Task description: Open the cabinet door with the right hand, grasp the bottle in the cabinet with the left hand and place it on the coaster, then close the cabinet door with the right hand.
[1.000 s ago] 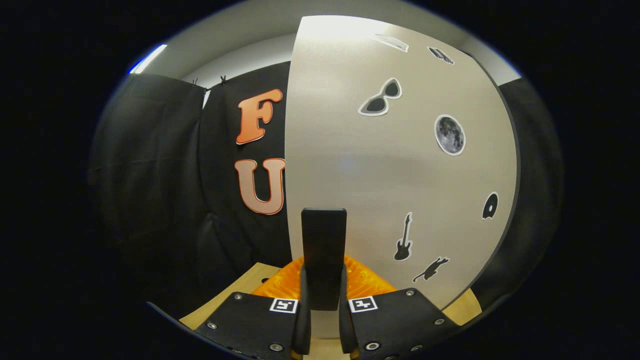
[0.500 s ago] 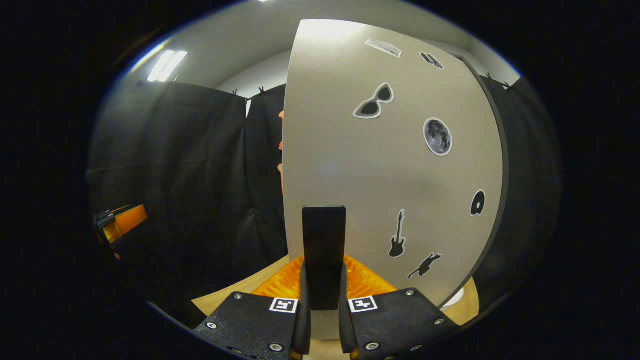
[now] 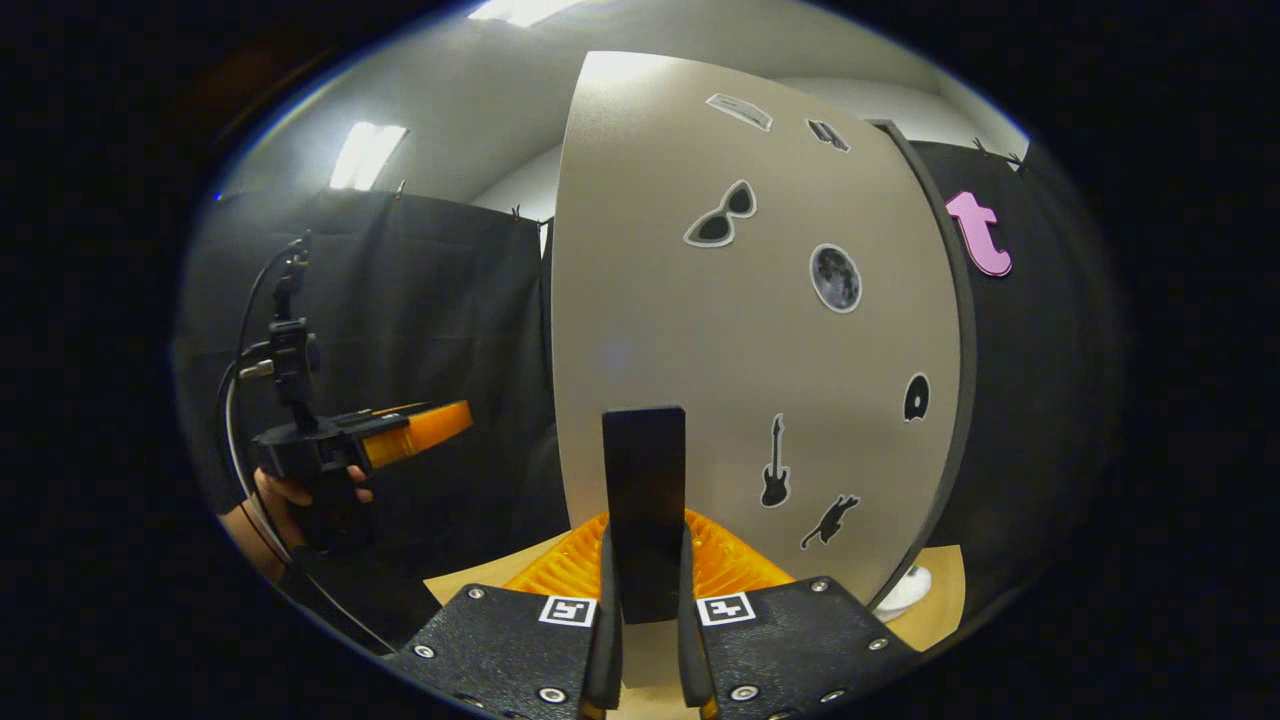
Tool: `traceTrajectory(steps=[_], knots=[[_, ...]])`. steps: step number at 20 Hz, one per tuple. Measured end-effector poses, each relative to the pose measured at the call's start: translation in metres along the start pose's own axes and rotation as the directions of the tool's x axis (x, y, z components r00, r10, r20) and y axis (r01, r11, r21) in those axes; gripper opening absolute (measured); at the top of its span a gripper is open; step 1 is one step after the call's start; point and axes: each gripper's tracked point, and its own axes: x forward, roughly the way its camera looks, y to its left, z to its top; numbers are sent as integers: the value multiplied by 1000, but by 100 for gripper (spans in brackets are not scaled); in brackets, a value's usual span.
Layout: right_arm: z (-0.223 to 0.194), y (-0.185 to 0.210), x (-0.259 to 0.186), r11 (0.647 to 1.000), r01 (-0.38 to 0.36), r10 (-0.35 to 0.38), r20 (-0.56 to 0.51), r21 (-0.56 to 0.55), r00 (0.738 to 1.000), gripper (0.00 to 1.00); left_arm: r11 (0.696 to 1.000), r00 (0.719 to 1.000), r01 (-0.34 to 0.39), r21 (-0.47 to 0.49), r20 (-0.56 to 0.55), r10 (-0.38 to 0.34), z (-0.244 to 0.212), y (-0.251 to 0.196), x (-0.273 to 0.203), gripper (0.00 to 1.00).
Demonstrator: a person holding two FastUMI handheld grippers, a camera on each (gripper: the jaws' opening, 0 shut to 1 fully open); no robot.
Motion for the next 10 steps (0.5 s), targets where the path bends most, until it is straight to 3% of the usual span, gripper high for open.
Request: traceTrajectory(steps=[5, 10], knots=[[0, -11, -10, 999, 34, -35, 16, 17, 999, 23, 992, 992, 125, -18, -28, -125, -13, -71, 27, 95], [0, -21, -20, 993, 115, -115, 21, 20, 993, 22, 970, 969, 241, -35, -43, -243, -20, -138, 47, 95]])
